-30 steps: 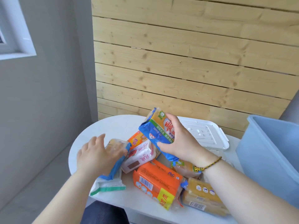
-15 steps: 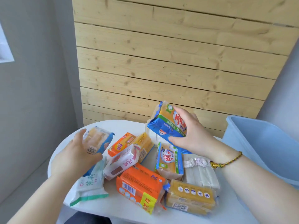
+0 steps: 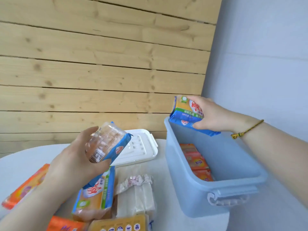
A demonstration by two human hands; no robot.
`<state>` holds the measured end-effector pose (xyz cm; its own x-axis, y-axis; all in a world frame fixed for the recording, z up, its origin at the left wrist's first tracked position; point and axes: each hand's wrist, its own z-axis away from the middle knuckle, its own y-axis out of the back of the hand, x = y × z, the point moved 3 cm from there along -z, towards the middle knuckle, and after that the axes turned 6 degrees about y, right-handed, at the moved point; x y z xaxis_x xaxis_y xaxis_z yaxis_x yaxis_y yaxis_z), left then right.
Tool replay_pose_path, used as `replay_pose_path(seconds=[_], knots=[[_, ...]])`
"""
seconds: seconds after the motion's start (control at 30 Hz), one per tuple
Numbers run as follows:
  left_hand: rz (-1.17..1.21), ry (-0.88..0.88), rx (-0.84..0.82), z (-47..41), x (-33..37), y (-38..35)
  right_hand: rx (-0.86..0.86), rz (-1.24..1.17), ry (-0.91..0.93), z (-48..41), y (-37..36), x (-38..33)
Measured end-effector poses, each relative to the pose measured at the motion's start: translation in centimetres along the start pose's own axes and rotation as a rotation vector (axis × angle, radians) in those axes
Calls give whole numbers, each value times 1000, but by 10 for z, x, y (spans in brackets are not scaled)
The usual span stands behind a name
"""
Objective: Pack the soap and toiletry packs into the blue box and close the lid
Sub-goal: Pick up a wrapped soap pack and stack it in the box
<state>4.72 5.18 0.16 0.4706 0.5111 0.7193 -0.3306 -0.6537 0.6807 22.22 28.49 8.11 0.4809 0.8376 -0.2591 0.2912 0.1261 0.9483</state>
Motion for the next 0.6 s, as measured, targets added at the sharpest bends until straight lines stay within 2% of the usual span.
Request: replay_pose_path(seconds=[0.1, 0.2, 0.3, 0.6], knots=[[-4, -54, -58, -11, 16, -32, -199, 189, -96, -9, -22, 48], [10, -89, -109, -23, 27, -49, -428, 318, -74, -20, -49, 67], [38, -109, -118, -35, 32, -60, -555, 359, -42, -35, -75, 72], [117, -188, -205, -56, 32, -83, -569, 377, 11, -59, -132, 88]])
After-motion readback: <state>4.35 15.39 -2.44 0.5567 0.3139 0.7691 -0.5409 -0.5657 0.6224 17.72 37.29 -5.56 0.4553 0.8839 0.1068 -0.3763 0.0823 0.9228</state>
